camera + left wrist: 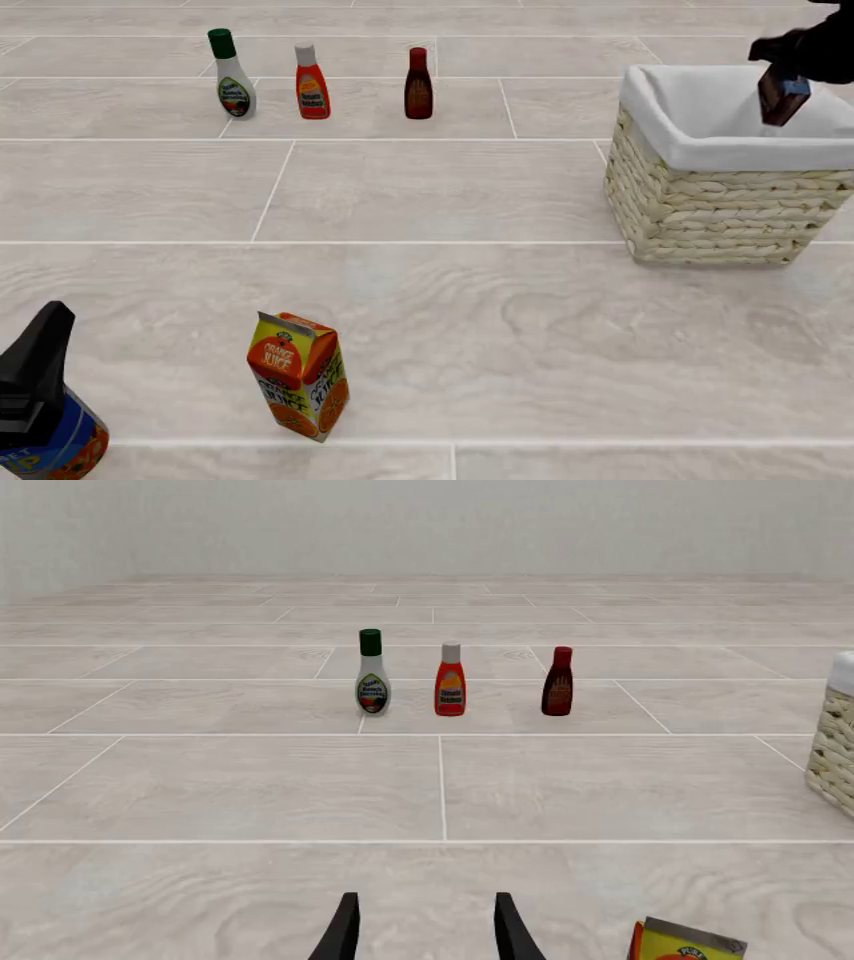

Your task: Pick the chocolate pudding and place it in the basket.

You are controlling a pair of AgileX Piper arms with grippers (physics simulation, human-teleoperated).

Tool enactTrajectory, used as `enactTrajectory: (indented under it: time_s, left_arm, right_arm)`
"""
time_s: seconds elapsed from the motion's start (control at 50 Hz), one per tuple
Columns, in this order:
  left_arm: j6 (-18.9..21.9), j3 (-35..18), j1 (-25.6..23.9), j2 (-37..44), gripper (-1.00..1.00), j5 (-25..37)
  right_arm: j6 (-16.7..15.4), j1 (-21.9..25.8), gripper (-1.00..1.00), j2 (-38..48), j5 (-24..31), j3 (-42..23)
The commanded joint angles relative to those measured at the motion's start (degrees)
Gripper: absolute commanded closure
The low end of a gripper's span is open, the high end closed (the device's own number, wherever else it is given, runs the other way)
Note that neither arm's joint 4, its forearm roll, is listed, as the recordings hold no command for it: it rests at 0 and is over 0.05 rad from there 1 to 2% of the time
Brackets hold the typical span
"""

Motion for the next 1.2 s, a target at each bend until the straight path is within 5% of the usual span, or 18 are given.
enactTrajectory:
  time_s: [0.02,0.96,0.98,1.2]
  left_arm:
    - [0.0,0.0,0.0,0.0,-1.00,0.0]
    - [0.0,0.0,0.0,0.0,-1.00,0.0]
    - [0.0,0.0,0.0,0.0,-1.00,0.0]
    - [0.0,0.0,0.0,0.0,-1.00,0.0]
  right_arm:
    - [0.5,0.2,1.00,0.1,-0.9,1.5]
    - [1.2,1.1,1.00,2.8,-1.4,2.8]
    - [1.1,1.1,-1.00,2.8,-1.5,2.8]
    - [1.3,1.8,-1.00,3.2,-1.2,1.9]
